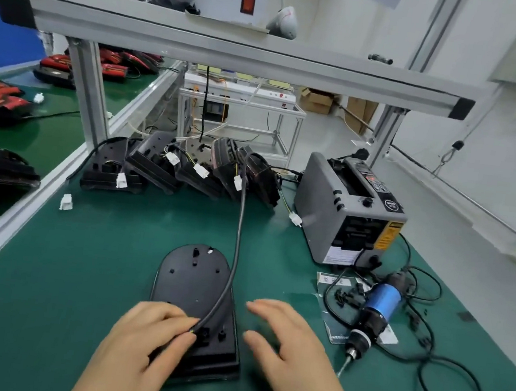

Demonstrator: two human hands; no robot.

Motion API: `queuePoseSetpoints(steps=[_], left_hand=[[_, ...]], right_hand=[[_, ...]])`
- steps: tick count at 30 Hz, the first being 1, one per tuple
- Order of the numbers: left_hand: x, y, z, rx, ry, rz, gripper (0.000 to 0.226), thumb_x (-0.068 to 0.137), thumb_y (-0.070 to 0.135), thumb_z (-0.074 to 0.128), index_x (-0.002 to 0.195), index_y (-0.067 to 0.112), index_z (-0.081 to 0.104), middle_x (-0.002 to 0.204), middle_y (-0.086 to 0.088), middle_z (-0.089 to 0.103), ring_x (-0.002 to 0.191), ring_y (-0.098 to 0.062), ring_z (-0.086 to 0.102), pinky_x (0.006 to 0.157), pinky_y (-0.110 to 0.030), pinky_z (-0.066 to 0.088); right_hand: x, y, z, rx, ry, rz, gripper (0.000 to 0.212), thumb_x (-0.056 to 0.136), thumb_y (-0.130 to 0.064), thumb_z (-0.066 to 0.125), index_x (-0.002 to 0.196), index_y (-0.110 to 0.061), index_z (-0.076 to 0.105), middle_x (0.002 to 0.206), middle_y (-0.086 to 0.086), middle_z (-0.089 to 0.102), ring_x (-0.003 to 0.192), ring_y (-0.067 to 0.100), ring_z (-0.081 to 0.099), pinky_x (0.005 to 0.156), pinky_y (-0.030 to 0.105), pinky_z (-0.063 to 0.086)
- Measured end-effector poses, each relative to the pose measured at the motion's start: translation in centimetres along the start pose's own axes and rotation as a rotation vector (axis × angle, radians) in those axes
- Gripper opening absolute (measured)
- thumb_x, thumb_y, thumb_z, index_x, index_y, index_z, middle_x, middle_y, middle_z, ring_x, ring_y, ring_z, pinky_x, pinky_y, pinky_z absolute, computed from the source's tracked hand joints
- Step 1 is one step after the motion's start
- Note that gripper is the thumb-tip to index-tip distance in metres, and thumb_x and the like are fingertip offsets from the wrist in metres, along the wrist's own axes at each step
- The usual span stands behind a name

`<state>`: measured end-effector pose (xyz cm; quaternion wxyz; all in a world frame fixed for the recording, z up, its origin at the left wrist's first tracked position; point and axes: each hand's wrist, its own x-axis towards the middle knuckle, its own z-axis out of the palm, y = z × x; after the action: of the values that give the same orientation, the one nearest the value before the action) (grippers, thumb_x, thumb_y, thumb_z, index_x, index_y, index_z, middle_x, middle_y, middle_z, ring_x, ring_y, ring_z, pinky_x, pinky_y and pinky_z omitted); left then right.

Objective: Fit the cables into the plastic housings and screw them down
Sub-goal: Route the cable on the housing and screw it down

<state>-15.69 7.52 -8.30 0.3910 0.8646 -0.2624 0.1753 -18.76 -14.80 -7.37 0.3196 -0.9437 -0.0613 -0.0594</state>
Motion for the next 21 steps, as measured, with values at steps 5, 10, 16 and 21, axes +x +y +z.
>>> queuePoseSetpoints(steps=[5, 10, 16, 21], left_hand=[[0.0, 0.2, -0.2, -0.007, -0.006, -0.014, 0.017, 0.081, 0.042, 0.058, 0.084, 0.034, 0.074, 0.091, 0.028, 0.059, 0.096, 0.007, 0.051, 0.076, -0.008, 0.04], [0.1, 0.4, -0.4, -0.019, -0.027, -0.022, 0.029, 0.08, 0.049, 0.047, 0.084, 0.035, 0.073, 0.09, 0.028, 0.059, 0.096, 0.007, 0.051, 0.077, -0.004, 0.037], [0.0, 0.2, -0.2, -0.035, -0.019, -0.042, 0.028, 0.08, 0.05, 0.048, 0.084, 0.037, 0.073, 0.087, 0.026, 0.06, 0.095, 0.004, 0.052, 0.075, -0.01, 0.041], [0.9, 0.5, -1.1, -0.076, -0.146, -0.126, 0.02, 0.088, 0.056, 0.05, 0.075, 0.052, 0.064, 0.085, 0.023, 0.061, 0.094, 0.001, 0.053, 0.074, -0.018, 0.042]], right_hand=[[1.7, 4.8, -7.3, -0.43, 0.277, 0.262, 0.017, 0.09, -0.02, 0.055, 0.097, -0.027, 0.069, 0.101, -0.01, 0.062, 0.104, 0.017, 0.05, 0.089, 0.028, 0.04], [3.0, 8.1, -10.0, -0.801, 0.077, 0.487, 0.019, 0.089, -0.036, 0.048, 0.096, -0.036, 0.065, 0.106, -0.011, 0.059, 0.107, 0.018, 0.044, 0.083, 0.031, 0.039], [4.5, 8.5, -8.5, -1.027, 0.014, 0.479, 0.023, 0.083, -0.027, 0.048, 0.099, -0.025, 0.064, 0.104, -0.006, 0.054, 0.107, 0.021, 0.041, 0.086, 0.034, 0.029], [4.7, 8.6, -8.2, -1.086, -0.016, 0.47, 0.022, 0.084, -0.021, 0.046, 0.098, -0.026, 0.062, 0.1, -0.008, 0.057, 0.104, 0.02, 0.043, 0.076, 0.031, 0.024]])
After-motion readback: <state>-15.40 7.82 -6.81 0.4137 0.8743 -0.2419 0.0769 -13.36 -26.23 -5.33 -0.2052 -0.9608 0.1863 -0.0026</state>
